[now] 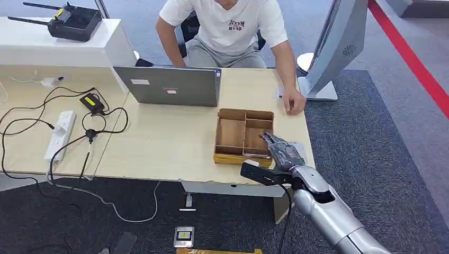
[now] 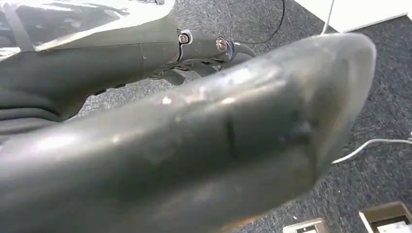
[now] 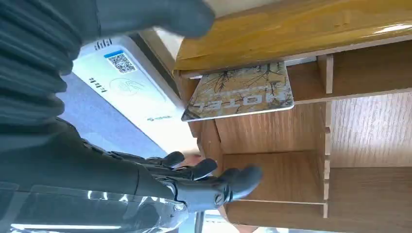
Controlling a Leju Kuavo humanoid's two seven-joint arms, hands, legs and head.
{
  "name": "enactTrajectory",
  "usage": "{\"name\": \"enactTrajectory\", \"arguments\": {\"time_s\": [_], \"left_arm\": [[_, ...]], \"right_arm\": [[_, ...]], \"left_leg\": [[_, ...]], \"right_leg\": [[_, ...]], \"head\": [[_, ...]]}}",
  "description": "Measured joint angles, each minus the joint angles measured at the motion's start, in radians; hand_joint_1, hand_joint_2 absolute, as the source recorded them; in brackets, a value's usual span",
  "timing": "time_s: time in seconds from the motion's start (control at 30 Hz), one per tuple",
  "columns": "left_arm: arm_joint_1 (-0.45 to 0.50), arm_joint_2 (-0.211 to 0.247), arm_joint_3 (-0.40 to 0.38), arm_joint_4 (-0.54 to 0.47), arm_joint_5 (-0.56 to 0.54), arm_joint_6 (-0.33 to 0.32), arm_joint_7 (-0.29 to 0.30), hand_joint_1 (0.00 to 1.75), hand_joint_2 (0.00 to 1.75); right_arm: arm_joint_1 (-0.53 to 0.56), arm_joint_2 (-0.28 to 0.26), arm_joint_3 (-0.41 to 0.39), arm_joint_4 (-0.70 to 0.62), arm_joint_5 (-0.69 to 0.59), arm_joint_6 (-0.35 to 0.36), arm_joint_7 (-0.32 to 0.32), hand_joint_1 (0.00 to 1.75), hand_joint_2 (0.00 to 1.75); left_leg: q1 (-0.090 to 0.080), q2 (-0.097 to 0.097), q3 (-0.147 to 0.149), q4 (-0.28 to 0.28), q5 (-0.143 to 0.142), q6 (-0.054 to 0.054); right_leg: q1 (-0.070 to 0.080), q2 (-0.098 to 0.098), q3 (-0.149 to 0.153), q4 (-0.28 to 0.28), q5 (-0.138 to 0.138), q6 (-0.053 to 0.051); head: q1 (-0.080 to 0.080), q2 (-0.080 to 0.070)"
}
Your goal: Pass the card to the sensor for recognition and then transmit it.
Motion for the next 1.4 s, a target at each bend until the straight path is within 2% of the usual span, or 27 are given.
{"name": "enactTrajectory", "arguments": {"time_s": [0.07,0.1,0.13,0.17,0.2,0.23,1.4], "left_arm": [[0.0,0.0,0.0,0.0,0.0,0.001,0.0,0.0,0.0],[0.0,0.0,0.0,0.0,0.0,0.001,0.0,0.0,0.0],[0.0,0.0,0.0,0.0,0.0,0.001,0.0,0.0,0.0],[-0.001,0.0,0.0,0.0,0.0,0.001,0.0,0.0,0.0],[-0.001,0.0,0.0,0.0,0.0,0.002,0.0,0.0,0.0],[-0.001,0.0,0.0,0.0,0.001,0.002,-0.001,0.0,0.0],[-0.006,0.0,-0.01,0.0,-0.016,0.008,0.002,0.0,0.0]], "right_arm": [[0.0,0.0,0.0,0.001,-0.002,0.001,0.0,1.61,1.75],[0.0,0.0,0.0,0.002,-0.003,0.001,0.0,1.48,1.75],[-0.001,0.0,0.0,0.003,-0.003,0.001,0.0,0.93,1.75],[-0.001,0.0,0.0,0.003,-0.003,0.002,0.0,0.63,1.75],[-0.001,0.0,0.0,0.004,-0.003,0.002,0.0,0.23,1.75],[-0.002,0.0,0.0,0.006,-0.003,0.002,-0.002,0.0,1.75],[-0.003,0.005,0.001,0.016,-0.003,0.003,-0.003,0.0,1.75]], "left_leg": [[0.0,0.0,0.0,0.0,0.0,0.0],[0.0,0.0,0.0,0.0,0.0,0.0],[0.0,0.0,0.0,0.0,0.0,0.0],[0.0,0.0,0.0,0.0,0.0,0.0],[0.0,0.0,0.0,0.0,0.0,0.0],[0.0,0.0,0.0,0.0,0.0,0.0],[0.0,0.0,0.0,0.0,0.0,0.0]], "right_leg": [[0.0,0.0,0.0,0.0,0.0,0.0],[0.0,0.0,0.0,0.0,0.0,0.0],[0.0,0.0,0.0,0.0,0.0,0.0],[0.0,0.0,0.0,0.0,0.0,0.0],[0.0,0.0,0.0,0.0,0.0,0.0],[0.0,0.0,0.0,0.0,0.0,0.0],[0.0,0.0,0.0,0.0,0.0,0.0]], "head": [[0.0,0.0],[0.0,0.0],[0.0,0.0],[0.0,0.0],[0.0,0.0],[0.0,0.0],[0.0,0.0]]}}
